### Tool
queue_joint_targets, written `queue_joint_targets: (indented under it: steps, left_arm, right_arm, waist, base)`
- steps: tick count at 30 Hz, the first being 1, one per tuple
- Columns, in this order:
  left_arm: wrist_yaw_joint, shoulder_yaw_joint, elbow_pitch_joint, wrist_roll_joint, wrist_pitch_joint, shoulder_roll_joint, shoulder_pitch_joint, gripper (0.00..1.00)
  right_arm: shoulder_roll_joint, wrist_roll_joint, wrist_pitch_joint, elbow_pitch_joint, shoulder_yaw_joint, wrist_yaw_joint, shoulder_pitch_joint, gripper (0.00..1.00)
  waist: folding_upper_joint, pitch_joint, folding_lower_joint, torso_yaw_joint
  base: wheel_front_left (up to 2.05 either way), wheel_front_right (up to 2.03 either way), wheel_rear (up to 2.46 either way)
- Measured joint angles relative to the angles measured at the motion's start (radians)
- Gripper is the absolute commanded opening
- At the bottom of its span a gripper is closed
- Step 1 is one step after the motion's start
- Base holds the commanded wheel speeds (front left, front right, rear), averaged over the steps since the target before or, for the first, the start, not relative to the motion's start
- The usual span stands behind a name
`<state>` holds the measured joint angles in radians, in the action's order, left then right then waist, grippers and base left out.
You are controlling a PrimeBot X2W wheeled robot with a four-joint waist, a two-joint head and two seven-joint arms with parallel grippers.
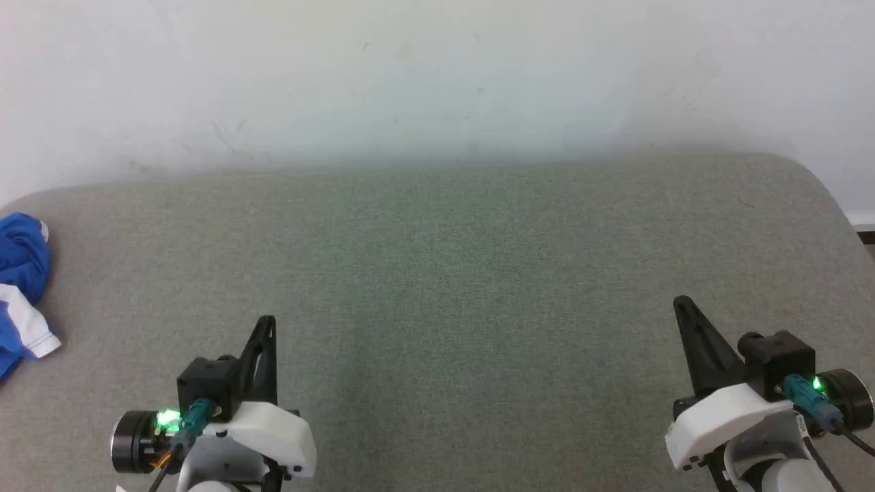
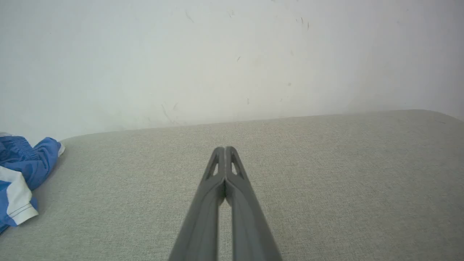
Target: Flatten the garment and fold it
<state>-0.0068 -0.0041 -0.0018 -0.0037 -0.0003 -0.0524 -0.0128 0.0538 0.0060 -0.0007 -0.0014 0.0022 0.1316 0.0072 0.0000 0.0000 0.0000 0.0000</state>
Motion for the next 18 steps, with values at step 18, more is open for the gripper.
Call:
queue_joint_targets:
  steps: [18]
  left_arm:
    - [0.0,0.0,0.0,0.0,0.0,0.0,0.0,0.0]
  right_arm:
    - [0.0,0.0,0.0,0.0,0.0,0.0,0.0,0.0]
  waist:
    - [0.0,0.0,0.0,0.0]
  base:
    - [0.0,0.0,0.0]
